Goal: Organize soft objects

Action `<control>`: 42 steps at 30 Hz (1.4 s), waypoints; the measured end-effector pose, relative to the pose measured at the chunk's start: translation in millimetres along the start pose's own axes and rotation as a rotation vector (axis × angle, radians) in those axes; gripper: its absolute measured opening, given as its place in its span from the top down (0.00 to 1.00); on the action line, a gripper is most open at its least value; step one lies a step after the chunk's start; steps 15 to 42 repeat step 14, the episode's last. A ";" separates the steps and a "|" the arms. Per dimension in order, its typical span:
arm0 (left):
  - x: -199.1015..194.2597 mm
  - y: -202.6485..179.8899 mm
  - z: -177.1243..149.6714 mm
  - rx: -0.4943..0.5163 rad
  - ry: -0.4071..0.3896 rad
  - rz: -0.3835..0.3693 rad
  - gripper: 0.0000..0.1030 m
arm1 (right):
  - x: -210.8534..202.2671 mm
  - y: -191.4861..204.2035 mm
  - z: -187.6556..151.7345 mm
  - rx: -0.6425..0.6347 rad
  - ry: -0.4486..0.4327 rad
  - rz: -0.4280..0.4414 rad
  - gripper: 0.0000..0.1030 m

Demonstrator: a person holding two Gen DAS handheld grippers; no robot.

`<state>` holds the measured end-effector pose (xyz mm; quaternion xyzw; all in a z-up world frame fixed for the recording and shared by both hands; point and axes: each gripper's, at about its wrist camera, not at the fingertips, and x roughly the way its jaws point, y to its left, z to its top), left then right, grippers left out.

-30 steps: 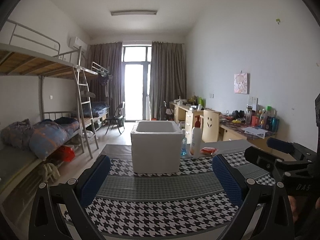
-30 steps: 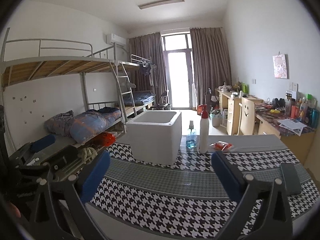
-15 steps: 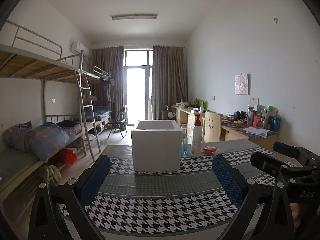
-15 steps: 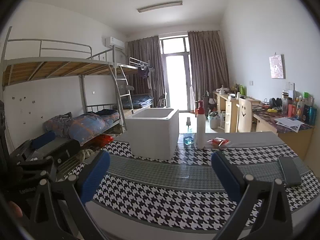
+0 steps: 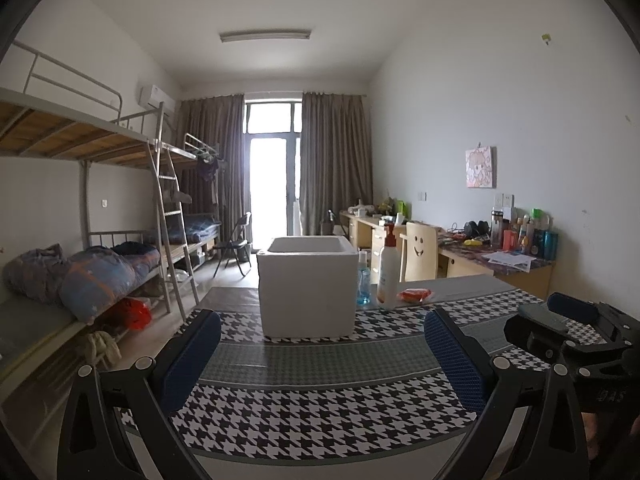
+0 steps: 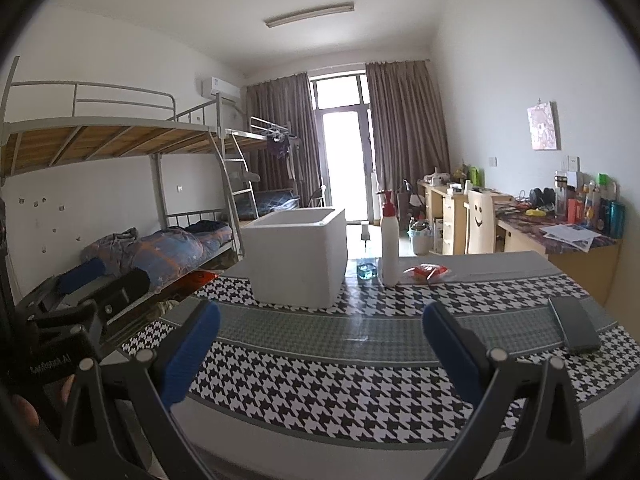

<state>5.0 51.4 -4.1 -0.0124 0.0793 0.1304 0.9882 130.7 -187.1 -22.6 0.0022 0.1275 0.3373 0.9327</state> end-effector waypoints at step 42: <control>2.1 -0.5 -3.5 -0.002 0.015 0.005 0.01 | -2.1 2.3 -8.8 -0.018 0.007 -0.009 0.01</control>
